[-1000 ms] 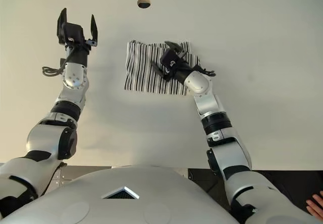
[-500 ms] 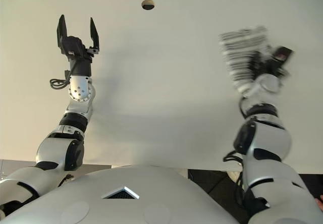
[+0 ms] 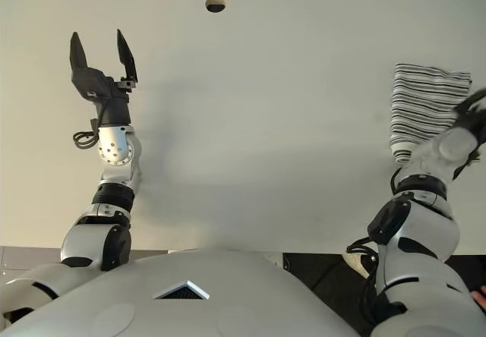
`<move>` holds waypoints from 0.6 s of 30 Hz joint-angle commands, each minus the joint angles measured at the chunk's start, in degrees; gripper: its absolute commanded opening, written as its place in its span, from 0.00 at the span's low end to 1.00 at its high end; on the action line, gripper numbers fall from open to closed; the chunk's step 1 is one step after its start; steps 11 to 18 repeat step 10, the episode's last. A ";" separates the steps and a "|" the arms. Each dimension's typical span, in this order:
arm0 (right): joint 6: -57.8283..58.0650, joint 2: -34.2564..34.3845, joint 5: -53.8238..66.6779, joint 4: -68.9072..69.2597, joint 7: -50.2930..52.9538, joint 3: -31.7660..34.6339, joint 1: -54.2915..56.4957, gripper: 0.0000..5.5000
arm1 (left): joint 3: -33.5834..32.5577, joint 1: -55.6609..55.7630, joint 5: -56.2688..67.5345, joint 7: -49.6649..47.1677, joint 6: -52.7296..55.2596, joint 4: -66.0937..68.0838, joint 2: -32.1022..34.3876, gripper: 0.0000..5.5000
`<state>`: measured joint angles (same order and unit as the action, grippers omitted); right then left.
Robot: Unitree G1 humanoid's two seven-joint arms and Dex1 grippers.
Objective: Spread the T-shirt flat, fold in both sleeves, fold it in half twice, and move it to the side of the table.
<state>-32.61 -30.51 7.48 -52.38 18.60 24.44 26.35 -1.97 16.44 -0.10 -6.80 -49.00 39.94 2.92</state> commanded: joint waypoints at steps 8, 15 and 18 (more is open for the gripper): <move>-2.02 27.08 -25.20 23.05 0.85 -30.67 -2.99 0.72 | 7.72 11.27 -5.25 3.13 3.22 2.16 -9.20 0.86; -3.04 26.97 -24.36 22.69 0.22 -30.31 -4.27 0.72 | 7.35 12.10 -5.15 2.40 3.04 4.80 -10.48 0.89; -3.04 26.97 -24.36 22.69 0.22 -30.31 -4.27 0.72 | 7.35 12.10 -5.15 2.40 3.04 4.80 -10.48 0.89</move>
